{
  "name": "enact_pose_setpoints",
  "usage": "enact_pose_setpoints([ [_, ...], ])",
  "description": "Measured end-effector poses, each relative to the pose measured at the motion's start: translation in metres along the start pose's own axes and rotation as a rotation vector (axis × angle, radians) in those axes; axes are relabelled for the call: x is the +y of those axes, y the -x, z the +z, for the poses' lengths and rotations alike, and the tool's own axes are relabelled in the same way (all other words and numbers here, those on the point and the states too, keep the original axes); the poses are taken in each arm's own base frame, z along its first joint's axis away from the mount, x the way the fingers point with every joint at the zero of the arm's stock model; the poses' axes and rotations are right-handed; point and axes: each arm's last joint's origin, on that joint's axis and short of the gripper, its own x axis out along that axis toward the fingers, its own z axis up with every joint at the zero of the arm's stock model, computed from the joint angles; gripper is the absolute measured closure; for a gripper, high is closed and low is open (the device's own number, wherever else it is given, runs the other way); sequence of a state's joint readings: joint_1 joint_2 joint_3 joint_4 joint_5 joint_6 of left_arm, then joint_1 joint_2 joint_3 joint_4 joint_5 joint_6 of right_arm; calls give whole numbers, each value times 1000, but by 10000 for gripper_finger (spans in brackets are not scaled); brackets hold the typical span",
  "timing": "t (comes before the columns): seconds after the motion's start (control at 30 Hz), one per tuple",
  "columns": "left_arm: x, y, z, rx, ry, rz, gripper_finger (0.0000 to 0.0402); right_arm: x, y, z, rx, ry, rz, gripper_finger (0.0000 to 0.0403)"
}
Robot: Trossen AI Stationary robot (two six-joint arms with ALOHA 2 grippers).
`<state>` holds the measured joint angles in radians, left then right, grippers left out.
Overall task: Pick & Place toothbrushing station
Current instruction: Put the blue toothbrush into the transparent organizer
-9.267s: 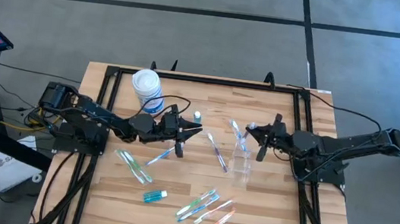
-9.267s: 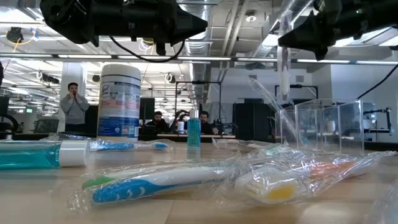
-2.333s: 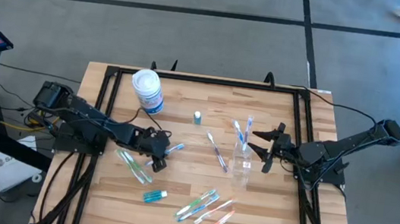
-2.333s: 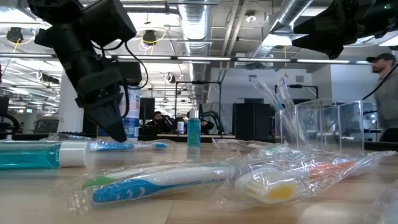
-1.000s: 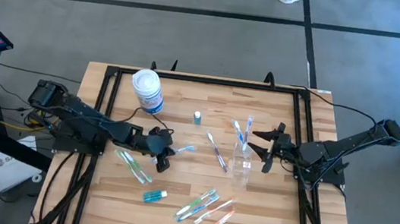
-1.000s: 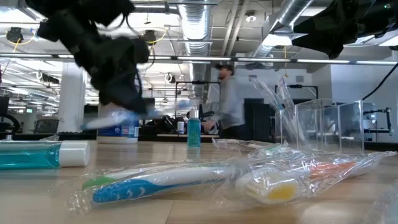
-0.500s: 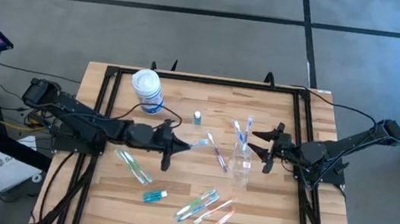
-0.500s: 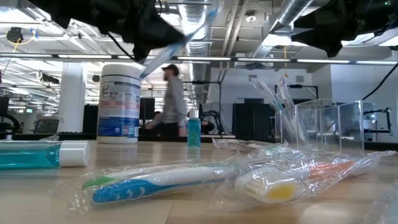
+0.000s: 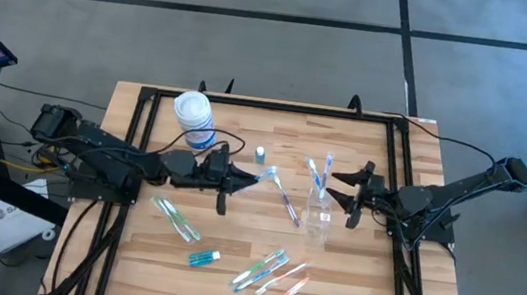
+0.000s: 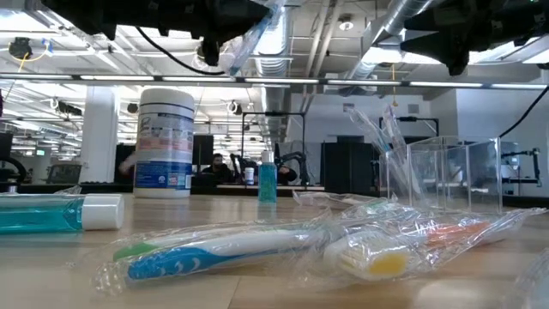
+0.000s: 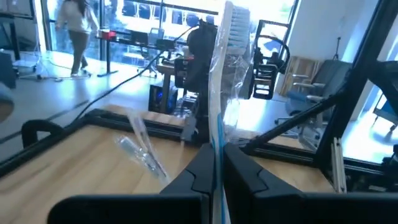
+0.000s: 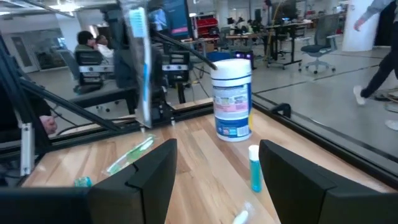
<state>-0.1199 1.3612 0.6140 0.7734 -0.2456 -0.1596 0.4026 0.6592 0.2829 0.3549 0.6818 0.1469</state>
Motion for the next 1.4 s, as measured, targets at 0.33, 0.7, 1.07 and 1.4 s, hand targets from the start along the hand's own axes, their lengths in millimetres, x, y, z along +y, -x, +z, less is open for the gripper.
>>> enact_pose_setpoints([
  [0.33,1,-31,-13,-31,-25,-17,394,11,-13,0,-61,65,34,184],
  [0.7,-6,-69,-15,-78,-44,-76,394,17,-20,-1,-105,72,39,184],
  [1.07,-13,-108,-20,-97,-94,-97,394,20,-22,-2,-117,65,77,184],
  [1.4,-10,-131,-24,-102,-92,-121,394,21,-22,0,-133,54,92,184],
])
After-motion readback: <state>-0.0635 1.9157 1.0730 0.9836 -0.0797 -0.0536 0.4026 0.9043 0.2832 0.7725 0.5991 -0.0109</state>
